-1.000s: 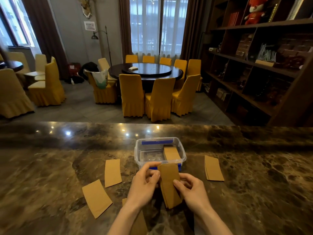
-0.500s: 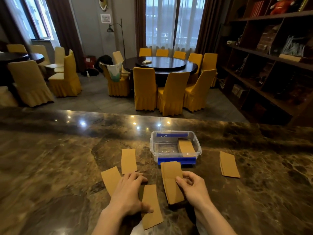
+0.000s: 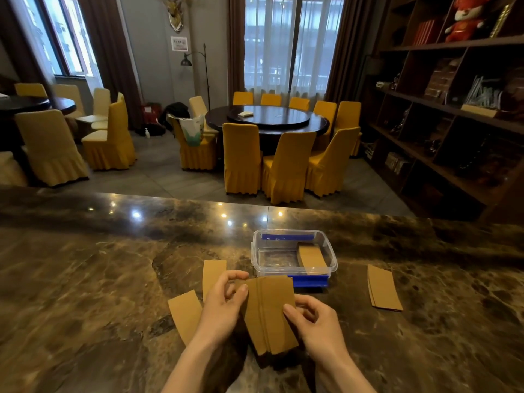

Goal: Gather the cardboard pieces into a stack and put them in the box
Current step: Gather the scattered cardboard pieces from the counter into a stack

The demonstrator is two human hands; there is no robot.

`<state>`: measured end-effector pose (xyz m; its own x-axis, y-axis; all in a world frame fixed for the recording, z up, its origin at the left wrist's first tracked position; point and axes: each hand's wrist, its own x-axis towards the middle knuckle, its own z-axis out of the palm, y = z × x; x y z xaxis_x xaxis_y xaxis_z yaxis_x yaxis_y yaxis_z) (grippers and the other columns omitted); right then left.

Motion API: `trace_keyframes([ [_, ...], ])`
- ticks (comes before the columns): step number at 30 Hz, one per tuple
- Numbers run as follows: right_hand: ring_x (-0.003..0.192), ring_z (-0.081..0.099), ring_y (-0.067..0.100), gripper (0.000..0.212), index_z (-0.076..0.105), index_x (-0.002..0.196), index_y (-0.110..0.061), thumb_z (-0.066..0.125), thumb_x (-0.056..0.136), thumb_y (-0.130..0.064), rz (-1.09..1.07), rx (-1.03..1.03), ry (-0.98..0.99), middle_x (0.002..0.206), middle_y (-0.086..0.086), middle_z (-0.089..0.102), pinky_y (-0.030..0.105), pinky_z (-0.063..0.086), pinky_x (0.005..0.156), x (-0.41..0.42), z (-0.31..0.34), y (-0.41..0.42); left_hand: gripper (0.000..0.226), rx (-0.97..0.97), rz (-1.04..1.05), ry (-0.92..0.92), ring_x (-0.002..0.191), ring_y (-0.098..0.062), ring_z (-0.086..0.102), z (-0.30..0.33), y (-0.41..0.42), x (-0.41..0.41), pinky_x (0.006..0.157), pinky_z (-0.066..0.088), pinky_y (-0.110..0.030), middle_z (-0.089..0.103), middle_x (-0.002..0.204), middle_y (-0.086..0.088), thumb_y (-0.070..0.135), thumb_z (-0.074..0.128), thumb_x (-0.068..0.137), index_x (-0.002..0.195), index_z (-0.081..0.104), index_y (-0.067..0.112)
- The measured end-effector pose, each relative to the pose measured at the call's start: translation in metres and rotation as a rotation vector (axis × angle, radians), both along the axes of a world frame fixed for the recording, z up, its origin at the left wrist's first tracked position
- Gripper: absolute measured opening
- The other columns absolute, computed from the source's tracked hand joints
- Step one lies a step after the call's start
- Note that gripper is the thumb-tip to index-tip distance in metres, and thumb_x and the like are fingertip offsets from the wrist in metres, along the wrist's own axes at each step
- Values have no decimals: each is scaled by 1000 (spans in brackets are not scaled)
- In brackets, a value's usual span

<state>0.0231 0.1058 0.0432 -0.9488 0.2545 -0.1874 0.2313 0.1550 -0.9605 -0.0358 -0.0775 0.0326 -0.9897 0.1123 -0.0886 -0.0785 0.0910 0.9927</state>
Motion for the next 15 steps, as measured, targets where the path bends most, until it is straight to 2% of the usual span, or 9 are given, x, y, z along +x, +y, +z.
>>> trace_keyframes([
  [1,88,68,0,17,69,105,-28,70,89,-19,-14,14,8,99,-10,73,10,51,58,-1,1,-1,16,71,-14,-15,85,-10,75,1,2,0,62,59,-20,77,100,-8,13,56,102,110,65,24],
  [3,89,68,2,19,70,105,-27,70,89,-18,-41,5,3,98,-10,73,11,52,60,-2,1,-2,18,155,-61,-37,91,-7,76,3,5,4,66,60,-20,79,101,0,13,60,99,114,66,23],
  [5,85,71,3,19,73,105,-24,72,88,-16,-56,-14,-11,97,-8,75,13,54,62,-3,1,-3,27,144,-106,-30,101,-7,74,1,10,7,74,61,-20,79,107,3,12,66,95,119,64,25],
  [7,78,72,-1,17,73,100,-26,72,87,-15,-61,-17,-13,93,-9,76,10,54,57,-4,2,-6,33,107,-106,-14,107,-7,72,-1,16,10,81,61,-22,76,114,3,9,68,94,121,63,26],
  [12,74,69,-8,20,69,93,-32,70,89,-12,-106,6,21,88,-13,73,7,52,54,-6,1,-15,31,148,-19,-67,101,-8,73,-3,38,17,85,61,-29,73,115,2,5,57,100,116,57,31],
  [15,84,68,-4,22,67,102,-32,66,92,-13,-82,57,29,94,-14,72,8,51,64,-7,-1,-22,32,144,59,-49,103,-13,71,-6,47,18,92,59,-36,72,113,-2,0,51,101,111,57,30],
])
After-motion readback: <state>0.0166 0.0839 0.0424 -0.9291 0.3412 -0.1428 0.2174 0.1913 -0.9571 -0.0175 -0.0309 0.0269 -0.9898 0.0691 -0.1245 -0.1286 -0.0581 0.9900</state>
